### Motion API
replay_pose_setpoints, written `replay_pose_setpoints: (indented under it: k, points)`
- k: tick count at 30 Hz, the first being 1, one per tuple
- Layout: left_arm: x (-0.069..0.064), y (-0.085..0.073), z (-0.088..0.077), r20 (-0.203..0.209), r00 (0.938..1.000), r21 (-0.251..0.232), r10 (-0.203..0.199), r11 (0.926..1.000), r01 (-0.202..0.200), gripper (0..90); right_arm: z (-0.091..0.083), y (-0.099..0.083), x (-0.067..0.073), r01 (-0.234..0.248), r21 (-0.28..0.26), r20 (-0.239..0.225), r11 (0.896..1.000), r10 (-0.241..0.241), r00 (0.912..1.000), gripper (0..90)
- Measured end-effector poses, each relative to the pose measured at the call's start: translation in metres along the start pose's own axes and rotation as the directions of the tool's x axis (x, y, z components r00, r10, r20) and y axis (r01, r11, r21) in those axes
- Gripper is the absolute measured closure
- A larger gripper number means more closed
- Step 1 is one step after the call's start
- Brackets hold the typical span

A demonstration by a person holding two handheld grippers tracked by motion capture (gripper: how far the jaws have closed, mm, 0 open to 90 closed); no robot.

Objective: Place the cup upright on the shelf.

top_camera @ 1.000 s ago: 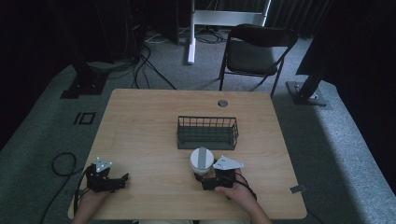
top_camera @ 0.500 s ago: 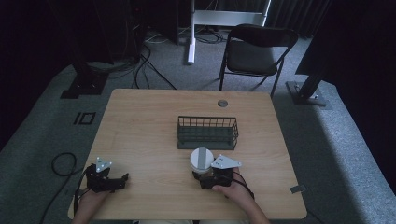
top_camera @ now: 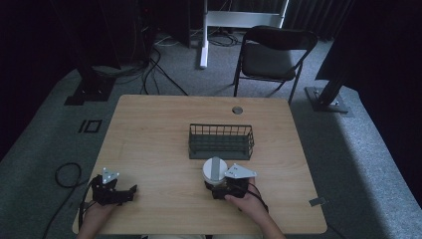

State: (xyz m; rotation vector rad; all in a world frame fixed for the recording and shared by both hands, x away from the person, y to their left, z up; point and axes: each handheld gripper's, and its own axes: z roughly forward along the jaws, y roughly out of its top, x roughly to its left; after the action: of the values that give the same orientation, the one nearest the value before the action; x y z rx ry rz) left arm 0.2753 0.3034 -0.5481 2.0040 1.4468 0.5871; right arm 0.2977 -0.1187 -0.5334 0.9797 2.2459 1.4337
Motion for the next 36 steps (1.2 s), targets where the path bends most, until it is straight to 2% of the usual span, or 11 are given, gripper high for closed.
replay_pose_setpoints:
  k: [10,17,27,36]
  points:
    - [0.0,0.0,0.0,0.0,1.0,0.0,0.0,1.0,0.0,0.5,-0.003,0.003,0.004,0.043,-0.003,0.008,0.999,-0.043,0.9991,18.1]
    - [0.0,0.0,0.0,0.0,1.0,0.0,0.0,1.0,0.0,0.5,-0.005,0.008,0.004,0.042,0.003,0.019,0.999,-0.042,0.9989,18.2]
    - [0.0,0.0,0.0,0.0,1.0,0.0,0.0,1.0,0.0,0.5,-0.008,0.018,0.003,0.047,0.011,0.0,0.999,-0.047,0.9989,18.2]
    - [0.0,0.0,0.0,0.0,1.0,0.0,0.0,1.0,0.0,0.5,-0.011,0.033,0.004,0.052,-0.019,0.004,0.998,-0.052,0.9986,18.2]
